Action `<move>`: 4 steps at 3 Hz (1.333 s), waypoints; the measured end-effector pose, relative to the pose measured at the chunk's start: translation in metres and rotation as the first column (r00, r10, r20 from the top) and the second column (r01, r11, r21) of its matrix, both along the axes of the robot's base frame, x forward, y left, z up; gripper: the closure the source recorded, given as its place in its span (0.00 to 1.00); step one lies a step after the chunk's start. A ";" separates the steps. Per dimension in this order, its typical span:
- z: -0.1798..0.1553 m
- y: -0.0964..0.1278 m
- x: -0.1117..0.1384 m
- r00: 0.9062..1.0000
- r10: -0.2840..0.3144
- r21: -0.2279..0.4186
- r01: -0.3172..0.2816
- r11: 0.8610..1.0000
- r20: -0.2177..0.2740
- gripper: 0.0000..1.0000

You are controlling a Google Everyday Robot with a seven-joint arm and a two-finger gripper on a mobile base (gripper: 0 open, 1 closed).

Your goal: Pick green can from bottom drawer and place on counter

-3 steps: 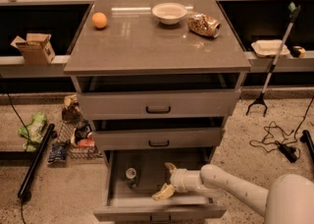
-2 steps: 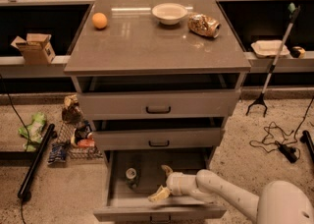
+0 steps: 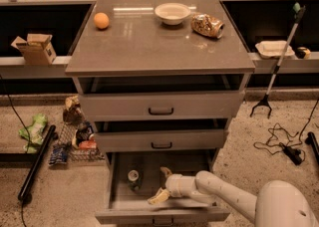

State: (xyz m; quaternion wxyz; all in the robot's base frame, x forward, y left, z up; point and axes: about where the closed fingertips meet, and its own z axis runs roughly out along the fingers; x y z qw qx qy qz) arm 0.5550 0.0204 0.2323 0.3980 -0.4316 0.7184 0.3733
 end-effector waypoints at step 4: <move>-0.018 0.094 0.023 0.998 0.044 0.094 -0.047 0.994 0.043 0.00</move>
Offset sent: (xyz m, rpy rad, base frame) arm 0.0264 0.0723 -0.0231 0.0631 -0.0427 0.0211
